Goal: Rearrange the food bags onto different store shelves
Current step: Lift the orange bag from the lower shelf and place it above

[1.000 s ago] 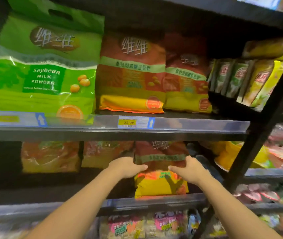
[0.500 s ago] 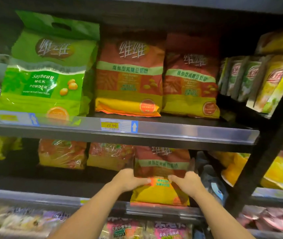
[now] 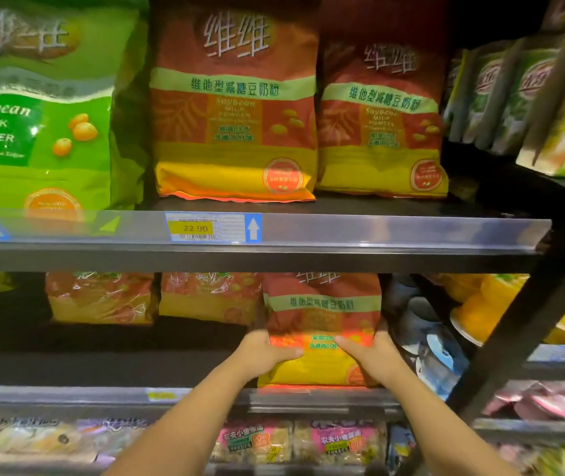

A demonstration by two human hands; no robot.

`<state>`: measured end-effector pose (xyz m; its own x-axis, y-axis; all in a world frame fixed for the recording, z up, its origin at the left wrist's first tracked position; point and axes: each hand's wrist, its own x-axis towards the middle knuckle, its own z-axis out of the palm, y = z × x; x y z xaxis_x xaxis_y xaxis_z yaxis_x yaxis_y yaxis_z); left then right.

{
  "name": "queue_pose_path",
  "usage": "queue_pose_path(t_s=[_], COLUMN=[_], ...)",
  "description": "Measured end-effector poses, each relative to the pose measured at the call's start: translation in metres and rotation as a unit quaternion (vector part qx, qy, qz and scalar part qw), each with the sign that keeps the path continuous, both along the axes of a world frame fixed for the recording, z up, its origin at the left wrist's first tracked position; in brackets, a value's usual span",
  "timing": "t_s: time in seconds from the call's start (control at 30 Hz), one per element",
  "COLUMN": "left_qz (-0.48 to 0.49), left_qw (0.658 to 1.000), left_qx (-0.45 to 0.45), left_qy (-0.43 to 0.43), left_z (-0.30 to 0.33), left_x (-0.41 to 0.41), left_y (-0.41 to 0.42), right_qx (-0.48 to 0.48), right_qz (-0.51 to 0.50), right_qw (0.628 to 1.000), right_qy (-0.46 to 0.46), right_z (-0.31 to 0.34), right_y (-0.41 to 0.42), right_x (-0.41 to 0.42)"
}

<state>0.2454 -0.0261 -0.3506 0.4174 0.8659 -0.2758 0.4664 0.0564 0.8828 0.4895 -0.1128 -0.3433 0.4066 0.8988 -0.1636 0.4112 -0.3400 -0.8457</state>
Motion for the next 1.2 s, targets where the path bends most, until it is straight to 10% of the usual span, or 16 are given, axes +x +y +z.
queue_pose_path(t_s=[1.2], left_qz=[0.053], left_qw=[0.974], left_qx=[0.161], left_qy=[-0.151], left_z=[0.079], left_x=[-0.052], left_y=[-0.097], right_qx=[0.18], right_qz=[0.049], right_qw=[0.982], right_qy=[-0.03], right_z=[0.074], right_y=[-0.072], right_x=[-0.037])
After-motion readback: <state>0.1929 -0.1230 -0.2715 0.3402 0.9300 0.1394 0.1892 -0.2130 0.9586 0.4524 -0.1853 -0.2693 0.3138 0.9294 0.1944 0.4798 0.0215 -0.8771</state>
